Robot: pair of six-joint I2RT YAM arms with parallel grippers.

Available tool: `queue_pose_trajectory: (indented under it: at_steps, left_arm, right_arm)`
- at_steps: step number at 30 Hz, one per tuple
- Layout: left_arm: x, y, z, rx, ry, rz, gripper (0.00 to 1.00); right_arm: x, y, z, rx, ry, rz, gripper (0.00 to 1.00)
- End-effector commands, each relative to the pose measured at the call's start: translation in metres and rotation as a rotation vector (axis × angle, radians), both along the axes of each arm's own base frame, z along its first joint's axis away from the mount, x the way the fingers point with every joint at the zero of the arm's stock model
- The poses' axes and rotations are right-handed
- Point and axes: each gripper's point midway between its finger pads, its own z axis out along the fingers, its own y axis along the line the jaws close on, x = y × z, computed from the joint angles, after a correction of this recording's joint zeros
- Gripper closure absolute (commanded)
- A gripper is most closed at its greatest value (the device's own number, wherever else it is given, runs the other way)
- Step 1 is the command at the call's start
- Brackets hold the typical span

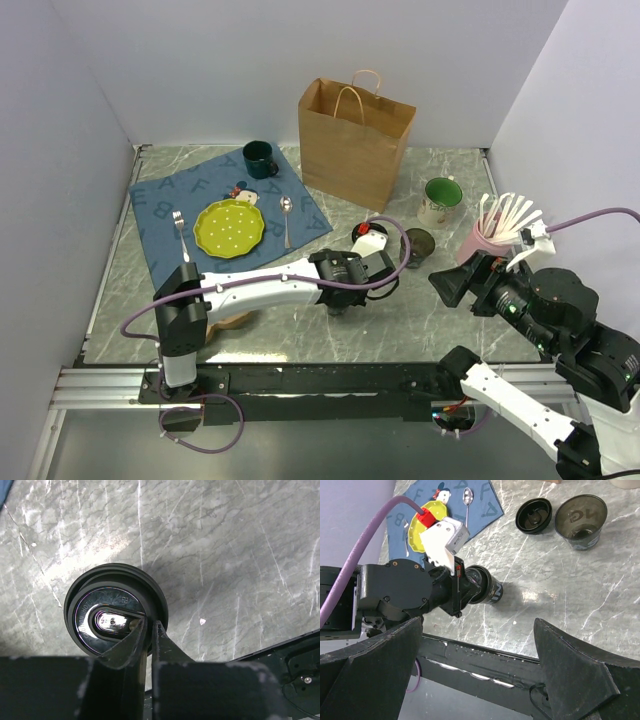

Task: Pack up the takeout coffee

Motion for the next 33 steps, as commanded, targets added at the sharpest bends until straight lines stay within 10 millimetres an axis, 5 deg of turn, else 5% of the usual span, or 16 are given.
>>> queue_pose_trajectory:
  at_steps: [1,7,12,17,22,26,33]
  left_arm:
    - [0.012,-0.005,0.016,-0.028,-0.05,0.008,0.84]
    - [0.012,-0.011,0.033,-0.073,-0.058,-0.01,0.59]
    - [0.015,-0.019,0.067,-0.154,-0.076,-0.016,0.5]
    - [0.035,0.004,0.096,-0.286,-0.034,0.079,0.44]
    - [0.051,0.041,0.091,-0.465,0.103,0.146,0.43]
    - [0.058,0.08,0.065,-0.504,0.154,0.181,0.43]
    - [0.044,0.079,0.046,-0.605,0.236,0.04,0.46]
  right_arm:
    - [0.008,0.001,0.013,0.003,-0.032,-0.013,0.0]
    - [0.011,0.007,0.012,0.005,-0.026,-0.001,0.0]
    - [0.013,0.013,0.006,0.013,0.005,0.008,0.0]
    - [0.019,0.035,-0.008,0.021,0.073,0.064,0.0]
    - [0.023,0.072,-0.029,0.026,0.198,0.196,0.0]
    - [0.036,0.106,-0.058,0.004,0.305,0.317,0.01]
    - [0.067,0.142,-0.088,0.016,0.42,0.471,0.06]
